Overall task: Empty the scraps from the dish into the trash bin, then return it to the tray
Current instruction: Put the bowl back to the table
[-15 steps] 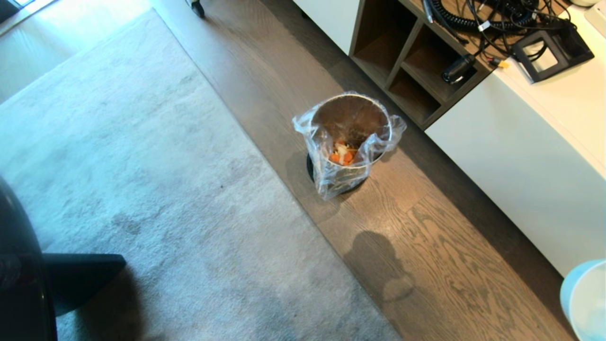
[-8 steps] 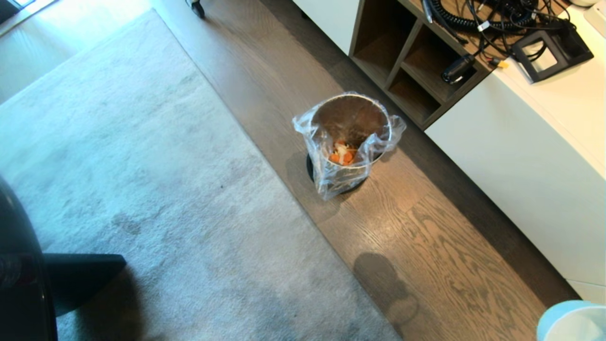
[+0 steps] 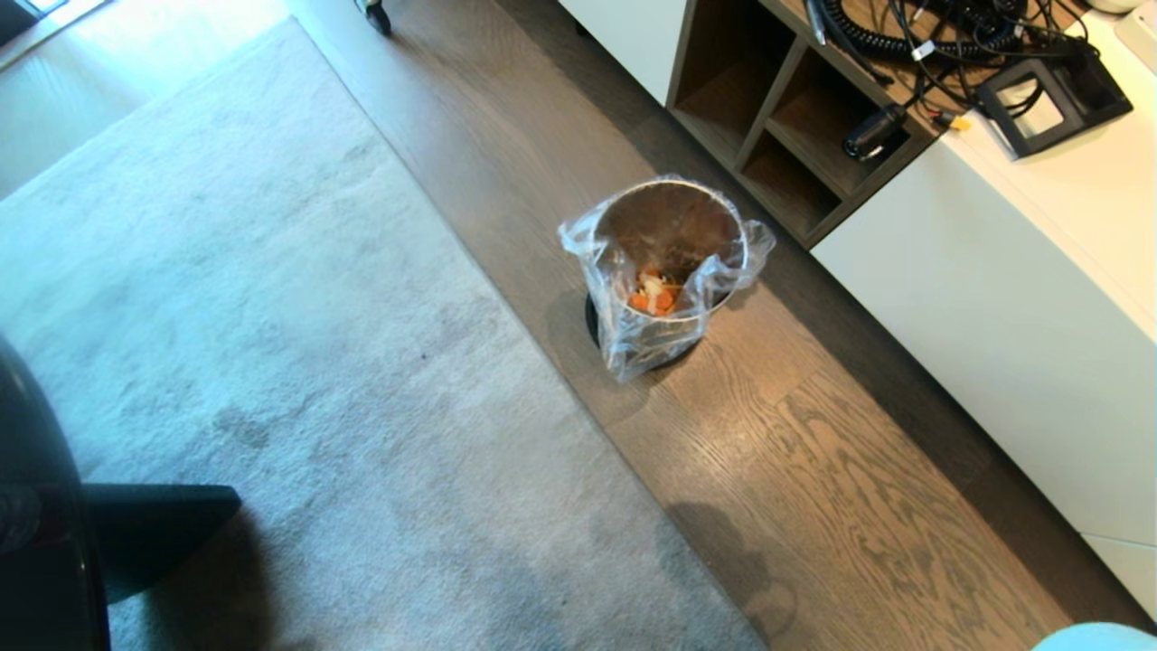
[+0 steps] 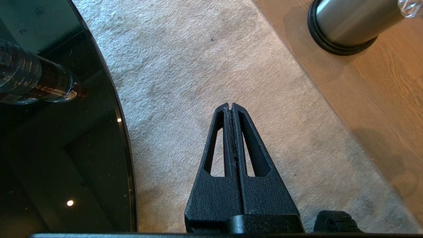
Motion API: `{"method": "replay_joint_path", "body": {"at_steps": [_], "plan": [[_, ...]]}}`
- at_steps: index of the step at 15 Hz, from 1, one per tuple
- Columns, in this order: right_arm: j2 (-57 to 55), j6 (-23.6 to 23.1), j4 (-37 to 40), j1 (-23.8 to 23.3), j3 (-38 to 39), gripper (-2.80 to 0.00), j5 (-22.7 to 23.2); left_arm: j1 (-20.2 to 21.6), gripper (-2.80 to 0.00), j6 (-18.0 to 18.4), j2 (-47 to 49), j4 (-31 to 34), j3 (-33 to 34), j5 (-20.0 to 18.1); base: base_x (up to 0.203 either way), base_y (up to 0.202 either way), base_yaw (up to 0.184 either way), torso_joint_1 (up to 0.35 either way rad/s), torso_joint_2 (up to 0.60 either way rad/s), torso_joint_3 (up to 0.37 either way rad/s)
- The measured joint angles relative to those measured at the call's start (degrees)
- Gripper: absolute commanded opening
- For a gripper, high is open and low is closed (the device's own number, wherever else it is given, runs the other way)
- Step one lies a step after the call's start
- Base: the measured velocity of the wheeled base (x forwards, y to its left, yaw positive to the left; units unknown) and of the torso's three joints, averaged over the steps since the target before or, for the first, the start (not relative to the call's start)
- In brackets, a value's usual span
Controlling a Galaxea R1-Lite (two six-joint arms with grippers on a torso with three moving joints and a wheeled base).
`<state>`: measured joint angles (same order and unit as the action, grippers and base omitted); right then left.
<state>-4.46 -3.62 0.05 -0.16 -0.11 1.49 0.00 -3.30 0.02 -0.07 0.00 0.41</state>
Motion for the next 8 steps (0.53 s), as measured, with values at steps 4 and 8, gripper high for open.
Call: {"method": "replay_joint_path", "body": {"at_steps": [4,8], "plan": [[3.8,1.98,-0.07,0.16,0.01,-2.8,-0.11,0.0,-2.8,-0.01,0.0,0.0,0.0,0.0,0.0,0.0,0.0,0.0,0.0,0.0],[4.55,2.0,-0.1,0.16,0.04,-2.8,-0.1,0.0,-2.8,0.02,0.0,0.0,0.0,0.0,0.0,0.0,0.0,0.0,0.0,0.0]]}}
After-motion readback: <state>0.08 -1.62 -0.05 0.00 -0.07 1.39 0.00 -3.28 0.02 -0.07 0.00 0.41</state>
